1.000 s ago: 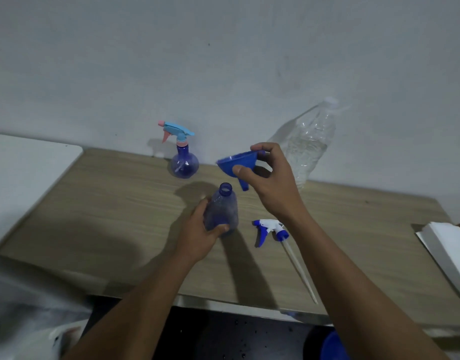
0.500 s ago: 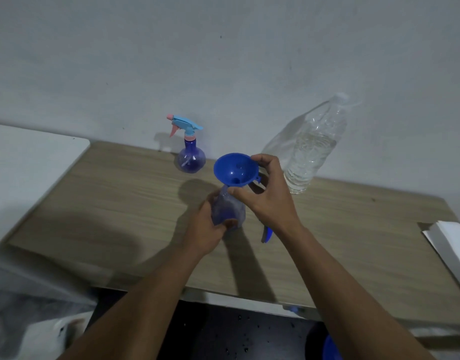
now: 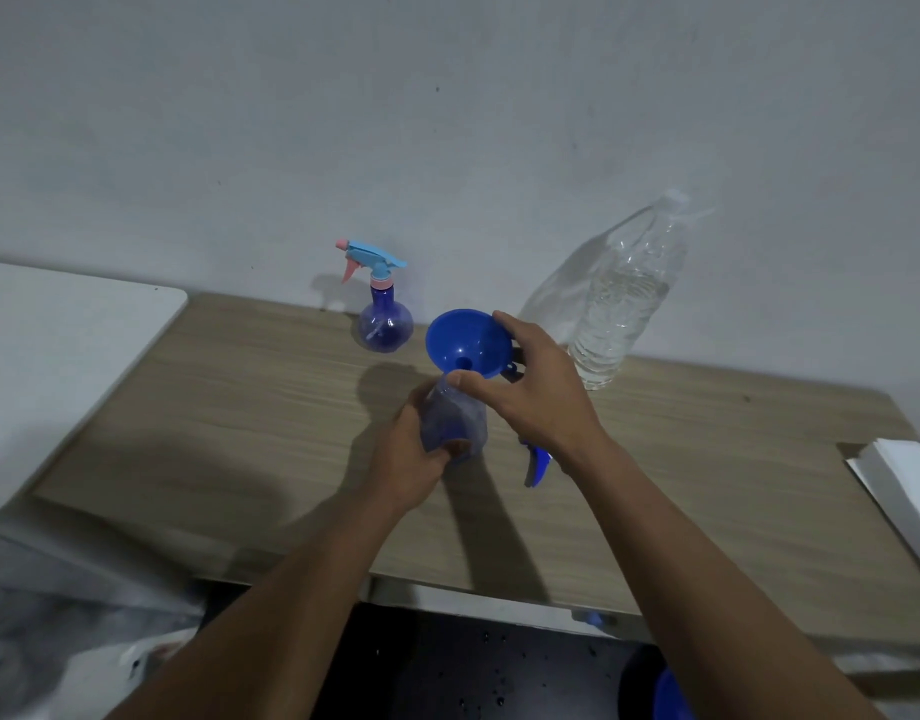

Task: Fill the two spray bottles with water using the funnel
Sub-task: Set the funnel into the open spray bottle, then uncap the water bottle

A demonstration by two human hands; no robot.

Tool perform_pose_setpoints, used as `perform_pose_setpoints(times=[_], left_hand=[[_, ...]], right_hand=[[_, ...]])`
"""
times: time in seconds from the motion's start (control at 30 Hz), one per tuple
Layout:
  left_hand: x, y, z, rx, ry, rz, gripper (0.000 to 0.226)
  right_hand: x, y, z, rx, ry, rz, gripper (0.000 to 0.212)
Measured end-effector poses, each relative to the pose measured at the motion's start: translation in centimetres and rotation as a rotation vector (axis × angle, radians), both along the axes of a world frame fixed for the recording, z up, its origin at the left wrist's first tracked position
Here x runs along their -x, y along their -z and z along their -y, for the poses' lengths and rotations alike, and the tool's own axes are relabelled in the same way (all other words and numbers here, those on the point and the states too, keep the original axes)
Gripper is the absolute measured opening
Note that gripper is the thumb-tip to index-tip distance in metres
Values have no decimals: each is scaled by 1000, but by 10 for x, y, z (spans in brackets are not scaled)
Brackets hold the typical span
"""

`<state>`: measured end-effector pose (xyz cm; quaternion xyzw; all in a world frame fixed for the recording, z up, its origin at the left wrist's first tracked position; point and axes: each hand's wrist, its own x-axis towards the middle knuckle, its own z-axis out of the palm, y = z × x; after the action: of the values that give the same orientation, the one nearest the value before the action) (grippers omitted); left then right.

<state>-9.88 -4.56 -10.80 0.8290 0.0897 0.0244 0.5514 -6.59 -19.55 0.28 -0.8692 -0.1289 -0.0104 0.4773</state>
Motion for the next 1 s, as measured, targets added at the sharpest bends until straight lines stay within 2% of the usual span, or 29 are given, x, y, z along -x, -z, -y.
perform_pose_setpoints(times=[0.2,0.33,0.43,0.53,0.67,0.73,0.83,0.9,1.0], left_hand=[[4,-4,-1,-7,-21,3,77],[9,-8,-3,-112,-32,13,69],[8,-12,-2,-46,-12,-7,73],[4,-10,-6,-78,-4,18,77],[10,-9,-12,-9,1,4,79],[19,-8,-13,-126,-77,21,70],[40,-3,-8,-266,-244,125,41],[52,-5,4,-278,-167,175,30],[48,-7,32,-297,73,239,25]], right_hand=[[1,-4,-2,65,-5,2,86],[1,-8,-4,103,-16,-12,88],[0,-8,-6,138,-9,-13,96],[0,-7,-7,146,9,-34,103],[9,-11,-5,160,39,-41,94],[15,-15,0,159,70,-17,84],[19,-23,11,136,145,2,75],[17,-31,21,117,208,24,70],[6,-44,43,148,284,85,63]])
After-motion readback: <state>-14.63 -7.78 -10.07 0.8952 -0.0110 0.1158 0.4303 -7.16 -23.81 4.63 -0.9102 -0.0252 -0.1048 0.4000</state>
